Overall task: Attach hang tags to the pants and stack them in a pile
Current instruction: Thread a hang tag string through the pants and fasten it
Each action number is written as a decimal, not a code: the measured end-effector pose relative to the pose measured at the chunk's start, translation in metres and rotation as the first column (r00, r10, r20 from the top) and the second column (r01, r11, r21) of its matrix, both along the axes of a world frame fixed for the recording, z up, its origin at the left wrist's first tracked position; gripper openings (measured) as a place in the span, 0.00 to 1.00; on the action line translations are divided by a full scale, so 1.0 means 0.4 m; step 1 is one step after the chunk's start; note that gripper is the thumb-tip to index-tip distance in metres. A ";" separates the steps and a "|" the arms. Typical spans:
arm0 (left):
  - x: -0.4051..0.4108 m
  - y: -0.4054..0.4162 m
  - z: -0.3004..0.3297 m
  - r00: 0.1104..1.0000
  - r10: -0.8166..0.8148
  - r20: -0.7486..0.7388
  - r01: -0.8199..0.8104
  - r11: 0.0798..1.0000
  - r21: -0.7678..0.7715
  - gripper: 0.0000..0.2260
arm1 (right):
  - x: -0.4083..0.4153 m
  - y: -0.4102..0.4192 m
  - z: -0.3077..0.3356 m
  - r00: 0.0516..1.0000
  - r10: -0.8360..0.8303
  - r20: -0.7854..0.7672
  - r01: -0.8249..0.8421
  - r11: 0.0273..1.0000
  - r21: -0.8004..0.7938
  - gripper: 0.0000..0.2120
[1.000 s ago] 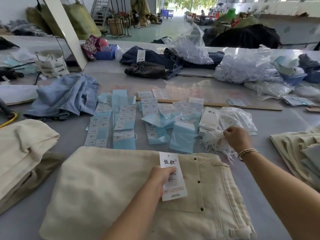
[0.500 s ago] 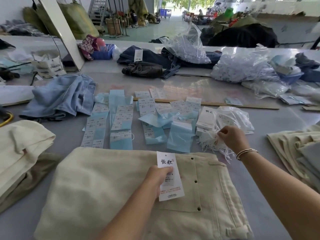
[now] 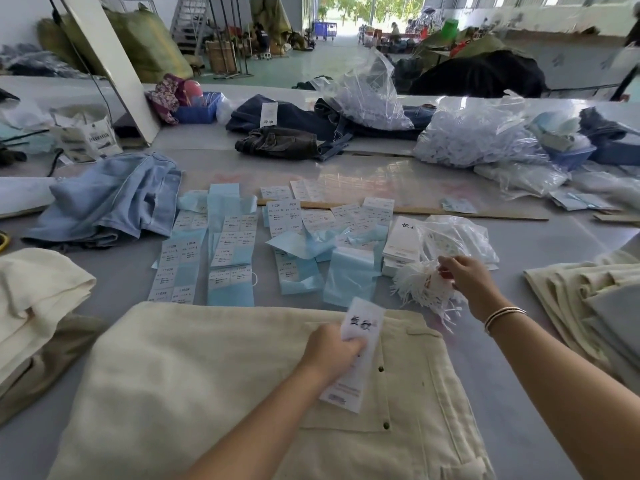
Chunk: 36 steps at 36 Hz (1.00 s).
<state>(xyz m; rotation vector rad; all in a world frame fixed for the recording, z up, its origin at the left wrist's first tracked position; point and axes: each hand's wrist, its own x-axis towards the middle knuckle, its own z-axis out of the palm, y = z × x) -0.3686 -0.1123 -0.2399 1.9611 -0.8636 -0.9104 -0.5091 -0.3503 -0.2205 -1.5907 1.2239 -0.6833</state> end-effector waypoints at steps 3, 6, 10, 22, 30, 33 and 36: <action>-0.026 -0.072 0.026 0.944 -0.195 0.266 0.224 0.971 -0.083 0.12 | -0.015 0.002 0.007 0.995 0.021 0.097 -0.034 0.990 0.138 0.09; -0.049 -0.151 0.041 0.789 -0.356 0.501 0.439 0.897 -0.054 0.13 | -0.022 0.005 0.009 0.994 0.041 0.101 -0.057 0.985 0.163 0.06; -0.070 -0.247 0.040 0.584 -0.473 0.659 0.530 0.838 0.131 0.12 | -0.023 0.010 0.016 0.992 0.066 0.104 -0.079 0.990 0.121 0.06; -0.110 -0.364 -0.015 0.485 -0.554 0.677 0.474 0.817 0.329 0.27 | -0.029 0.022 0.051 0.951 0.076 0.299 -0.084 0.996 0.015 0.07; -0.108 -0.351 -0.016 0.415 -0.538 0.733 0.480 0.814 0.326 0.18 | -0.031 -0.001 0.167 0.501 -0.016 0.866 -0.164 0.980 0.113 0.13; -0.100 -0.327 0.011 0.468 -0.431 0.771 0.515 0.842 0.158 0.16 | -0.018 0.029 0.186 0.645 0.070 0.761 -0.203 0.976 0.082 0.15; -0.078 -0.262 0.063 0.749 -0.278 0.602 0.501 0.832 -0.238 0.12 | -0.010 0.069 0.180 0.710 0.124 0.693 -0.280 0.953 0.117 0.15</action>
